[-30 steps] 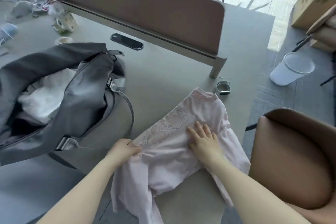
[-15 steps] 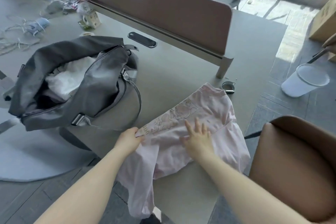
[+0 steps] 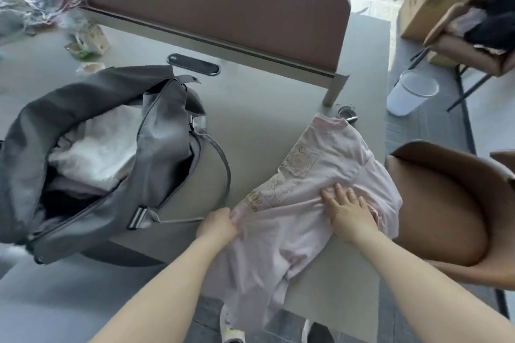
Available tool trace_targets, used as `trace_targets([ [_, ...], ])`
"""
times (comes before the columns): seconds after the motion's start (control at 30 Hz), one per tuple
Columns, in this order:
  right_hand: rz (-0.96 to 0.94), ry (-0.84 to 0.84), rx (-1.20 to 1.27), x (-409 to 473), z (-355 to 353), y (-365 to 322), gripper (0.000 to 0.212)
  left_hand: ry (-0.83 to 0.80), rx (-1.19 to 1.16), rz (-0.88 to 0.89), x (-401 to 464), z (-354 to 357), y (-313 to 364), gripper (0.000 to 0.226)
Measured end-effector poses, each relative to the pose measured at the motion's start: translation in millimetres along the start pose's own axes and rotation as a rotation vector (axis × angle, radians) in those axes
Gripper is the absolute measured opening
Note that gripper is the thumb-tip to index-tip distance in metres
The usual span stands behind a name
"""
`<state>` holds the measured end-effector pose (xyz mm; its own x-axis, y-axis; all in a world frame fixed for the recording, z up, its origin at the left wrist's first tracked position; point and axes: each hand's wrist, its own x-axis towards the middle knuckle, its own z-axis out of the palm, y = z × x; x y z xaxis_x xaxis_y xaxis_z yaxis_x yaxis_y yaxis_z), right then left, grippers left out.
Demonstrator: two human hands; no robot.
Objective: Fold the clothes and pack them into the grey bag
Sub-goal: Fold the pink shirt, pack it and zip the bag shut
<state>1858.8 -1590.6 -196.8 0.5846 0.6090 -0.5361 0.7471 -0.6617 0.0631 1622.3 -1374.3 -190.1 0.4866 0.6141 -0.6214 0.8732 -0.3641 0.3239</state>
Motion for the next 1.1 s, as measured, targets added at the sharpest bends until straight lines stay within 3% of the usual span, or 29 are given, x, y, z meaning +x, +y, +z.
trace_targets([
  [0.17,0.193,0.288,0.591,-85.1,24.7,-79.5,0.046,-0.106,-0.113,0.051,-9.2,3.1,-3.1,0.025],
  [0.23,0.334,0.221,0.720,-111.6,32.6,-103.6,0.036,-0.126,-0.150,0.042,-15.2,3.4,-5.2,0.035],
  [0.3,0.452,0.122,0.815,-125.0,39.4,-121.2,0.032,-0.154,-0.184,0.045,-19.2,3.4,-11.5,0.028],
  [0.4,0.500,0.052,0.834,-128.9,47.3,-138.3,0.038,-0.203,-0.344,0.051,-27.0,-0.5,-19.5,0.019],
  [0.6,0.584,0.006,1.046,-125.0,52.3,-148.7,0.027,-0.202,-0.431,0.065,-45.0,-4.9,-17.7,0.019],
  [0.7,0.567,0.102,1.253,-134.7,57.4,-146.4,0.016,-0.048,-0.315,0.094,-51.0,-4.3,-15.2,0.018],
  [0.8,0.612,0.203,1.467,-143.9,61.4,-146.0,0.025,0.171,-0.057,0.104,-53.4,-6.4,-23.7,0.027],
  [0.87,0.645,0.220,1.621,-146.2,62.3,-146.0,0.019,0.214,0.006,0.106,-50.0,-6.8,-27.7,0.025],
  [0.93,0.699,0.207,1.826,-145.9,64.0,-146.5,0.016,0.154,-0.031,0.092,-44.4,-5.3,-26.8,0.019],
  [1.03,0.801,0.133,2.016,-143.6,67.7,-150.6,0.039,-0.010,-0.115,0.083,-34.7,-2.7,-22.3,0.021],
  [1.1,0.790,0.066,2.076,-145.7,66.7,-160.5,0.027,-0.076,-0.063,0.135,-24.9,0.9,-24.6,0.018],
])
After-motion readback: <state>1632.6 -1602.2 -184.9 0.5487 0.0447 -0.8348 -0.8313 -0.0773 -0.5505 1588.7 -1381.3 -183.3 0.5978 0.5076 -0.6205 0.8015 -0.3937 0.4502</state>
